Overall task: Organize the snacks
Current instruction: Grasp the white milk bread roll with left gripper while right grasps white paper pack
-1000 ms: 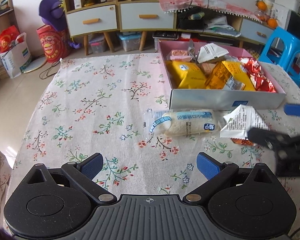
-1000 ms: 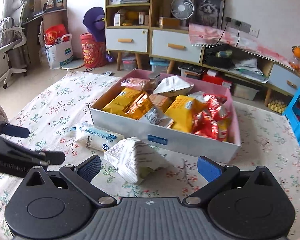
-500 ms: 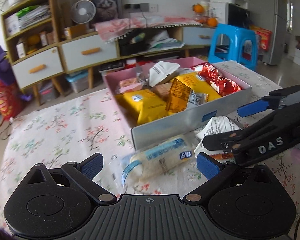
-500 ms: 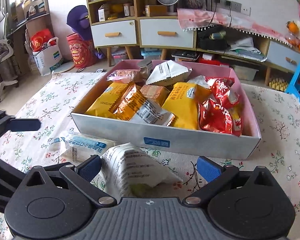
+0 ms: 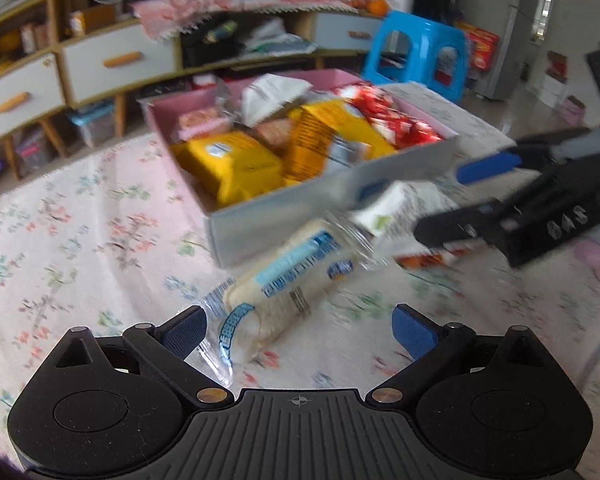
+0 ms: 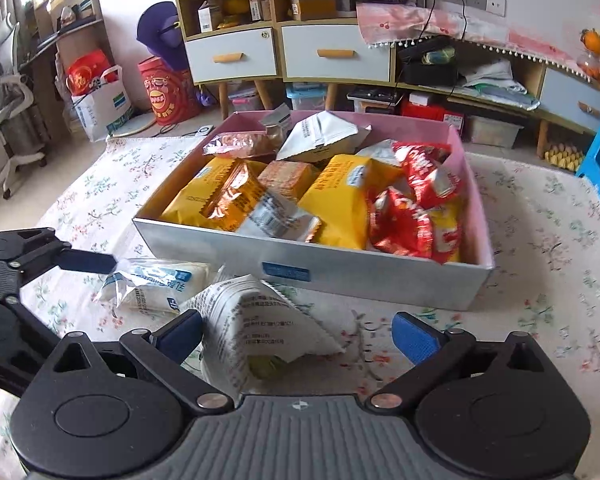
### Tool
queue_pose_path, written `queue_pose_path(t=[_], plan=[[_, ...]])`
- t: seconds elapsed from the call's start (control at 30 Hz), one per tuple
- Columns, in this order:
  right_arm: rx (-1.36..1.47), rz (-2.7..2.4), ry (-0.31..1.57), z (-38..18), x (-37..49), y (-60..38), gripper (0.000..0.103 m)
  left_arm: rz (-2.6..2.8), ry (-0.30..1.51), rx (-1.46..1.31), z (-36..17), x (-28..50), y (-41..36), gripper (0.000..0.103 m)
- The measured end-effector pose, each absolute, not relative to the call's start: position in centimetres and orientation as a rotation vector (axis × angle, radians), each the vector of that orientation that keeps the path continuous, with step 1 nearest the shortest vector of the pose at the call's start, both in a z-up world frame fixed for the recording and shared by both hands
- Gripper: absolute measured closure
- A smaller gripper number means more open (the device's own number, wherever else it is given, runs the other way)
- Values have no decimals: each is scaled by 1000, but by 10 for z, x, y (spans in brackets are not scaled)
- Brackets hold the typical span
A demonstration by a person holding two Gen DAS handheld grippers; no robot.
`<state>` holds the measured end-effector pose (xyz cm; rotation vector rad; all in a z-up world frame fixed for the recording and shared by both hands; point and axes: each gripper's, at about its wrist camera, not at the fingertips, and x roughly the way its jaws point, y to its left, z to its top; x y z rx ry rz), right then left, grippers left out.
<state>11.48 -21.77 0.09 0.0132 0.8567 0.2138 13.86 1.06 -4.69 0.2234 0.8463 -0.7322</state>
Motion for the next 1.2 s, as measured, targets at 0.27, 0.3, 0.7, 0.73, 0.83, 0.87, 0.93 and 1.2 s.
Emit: queue_pose_path(t=[0.27,0.3,0.7,0.73,0.83,0.87,0.93,1.2], plan=[[-74,174,902,10,110,-239,12,-866,919,293,-41,117,3,3],[-88,162,913,11,109,-242,12,-866,911,295,-38,117,3,3],[174,221,959,20,117,-251,11,-682,756,344,-41,137,-25,6],[195,222,960,19,118,-249,11,-681,754,354,-44,137,-28,8],[241,216,967,12,128,-245,11,-658,753,366,-52,139,-35,13],[256,208,965,8,132,-244,11,-651,758,367,-55,140,-36,15],[280,184,979,-1,138,-243,11,-640,755,344,-57,140,-35,16],[283,156,1001,-16,141,-241,16,-605,777,256,-57,138,-31,38]])
